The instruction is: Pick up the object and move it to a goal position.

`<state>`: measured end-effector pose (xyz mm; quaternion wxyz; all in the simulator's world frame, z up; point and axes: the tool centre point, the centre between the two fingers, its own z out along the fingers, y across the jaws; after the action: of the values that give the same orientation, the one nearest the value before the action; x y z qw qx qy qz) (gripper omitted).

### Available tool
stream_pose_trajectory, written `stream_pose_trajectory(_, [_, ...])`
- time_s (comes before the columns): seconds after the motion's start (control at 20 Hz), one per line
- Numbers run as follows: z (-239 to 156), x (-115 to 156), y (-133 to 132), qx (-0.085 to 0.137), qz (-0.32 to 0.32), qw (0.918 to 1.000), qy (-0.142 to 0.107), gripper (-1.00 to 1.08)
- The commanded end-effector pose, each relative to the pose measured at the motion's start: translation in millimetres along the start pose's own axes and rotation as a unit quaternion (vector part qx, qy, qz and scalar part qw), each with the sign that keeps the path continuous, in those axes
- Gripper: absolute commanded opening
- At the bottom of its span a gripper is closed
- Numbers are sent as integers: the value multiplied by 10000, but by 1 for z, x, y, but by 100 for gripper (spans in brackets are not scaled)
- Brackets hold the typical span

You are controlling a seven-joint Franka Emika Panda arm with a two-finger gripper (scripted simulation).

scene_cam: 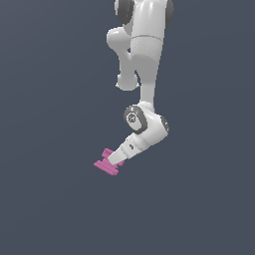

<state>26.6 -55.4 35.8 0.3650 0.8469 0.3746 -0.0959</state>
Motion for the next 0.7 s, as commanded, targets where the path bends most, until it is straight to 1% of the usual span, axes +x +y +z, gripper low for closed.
stream_pose_trajectory(0.0, [-6, -3, 2, -3, 3, 10000, 4, -100])
stream_pose_trajectory(0.35, [-39, -19, 13, 1, -2, 10000, 7, -100])
stream_pose_trajectory(0.65, [-86, -44, 28, 6, -6, 10000, 10, -100])
